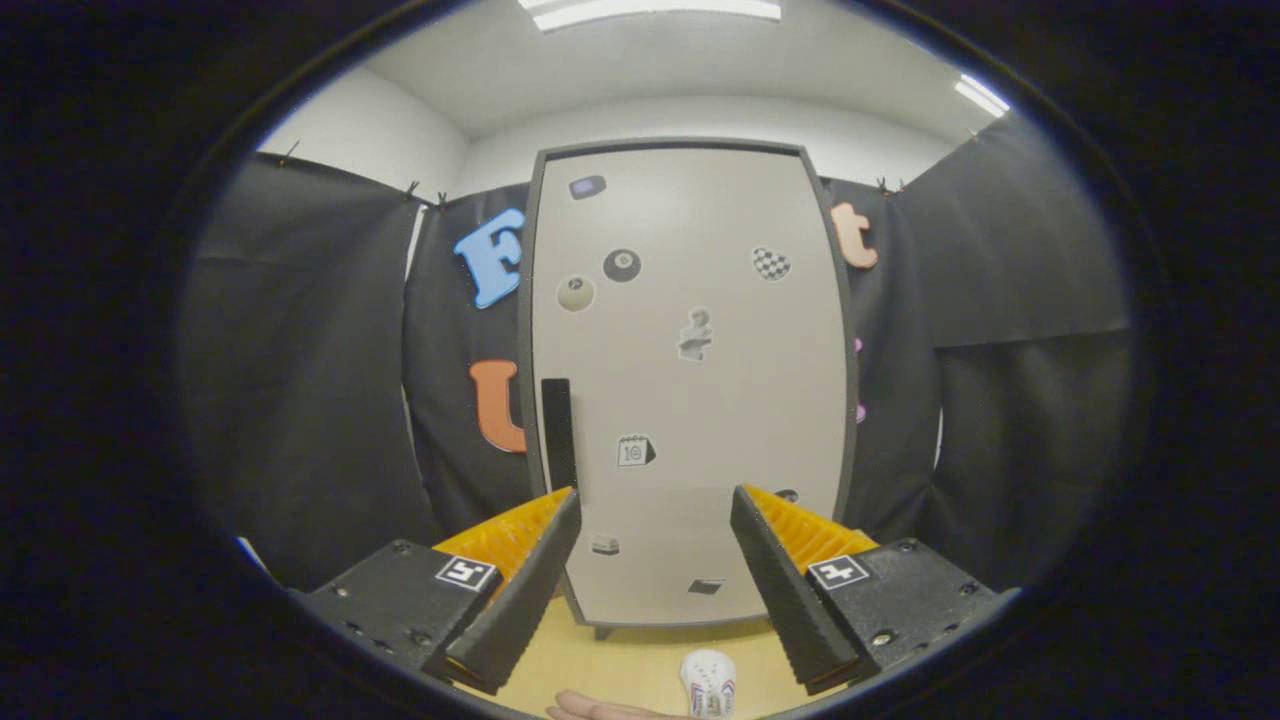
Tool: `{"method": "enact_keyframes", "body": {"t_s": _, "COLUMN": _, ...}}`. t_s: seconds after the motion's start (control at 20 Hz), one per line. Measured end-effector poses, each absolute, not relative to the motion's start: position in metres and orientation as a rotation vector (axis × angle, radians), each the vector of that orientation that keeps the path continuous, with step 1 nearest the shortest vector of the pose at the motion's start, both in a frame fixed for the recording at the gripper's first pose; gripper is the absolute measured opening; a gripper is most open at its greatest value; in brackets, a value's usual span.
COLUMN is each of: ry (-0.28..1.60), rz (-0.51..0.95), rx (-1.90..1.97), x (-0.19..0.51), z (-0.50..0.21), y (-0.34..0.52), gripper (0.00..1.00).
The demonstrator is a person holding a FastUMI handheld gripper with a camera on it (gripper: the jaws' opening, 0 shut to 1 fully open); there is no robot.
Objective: Open the shoe cabinet door, grab the shoes and put them into the shoe cabinet, then close the shoe cabinet door.
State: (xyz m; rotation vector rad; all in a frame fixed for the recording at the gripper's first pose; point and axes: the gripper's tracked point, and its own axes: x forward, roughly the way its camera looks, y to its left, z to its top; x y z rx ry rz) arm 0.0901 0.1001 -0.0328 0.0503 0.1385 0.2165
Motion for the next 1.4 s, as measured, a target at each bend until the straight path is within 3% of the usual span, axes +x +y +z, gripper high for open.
{"method": "enact_keyframes", "body": {"t_s": 0.25, "ry": 0.123, "rz": 0.325, "rx": 0.015, "x": 0.145, "z": -0.030, "y": 0.158, "gripper": 0.98}}
{"method": "enact_keyframes", "body": {"t_s": 0.55, "ry": 0.182, "rz": 0.287, "rx": 0.058, "x": 0.204, "z": -0.055, "y": 0.191, "gripper": 0.93}}
{"method": "enact_keyframes", "body": {"t_s": 0.6, "ry": 0.191, "rz": 0.243, "rx": 0.056, "x": 0.212, "z": -0.057, "y": 0.185, "gripper": 0.89}}
{"method": "enact_keyframes", "body": {"t_s": 0.65, "ry": 0.181, "rz": 0.259, "rx": 0.076, "x": 0.216, "z": -0.056, "y": 0.191, "gripper": 0.77}}
{"method": "enact_keyframes", "body": {"t_s": 0.95, "ry": 0.207, "rz": 0.228, "rx": 0.065, "x": 0.222, "z": -0.060, "y": 0.198, "gripper": 0.36}}
{"method": "enact_keyframes", "body": {"t_s": 1.15, "ry": 0.218, "rz": 0.262, "rx": 0.064, "x": 0.219, "z": -0.061, "y": 0.195, "gripper": 0.29}}
{"method": "enact_keyframes", "body": {"t_s": 1.4, "ry": 0.247, "rz": 0.348, "rx": 0.040, "x": 0.215, "z": -0.056, "y": 0.190, "gripper": 0.28}}
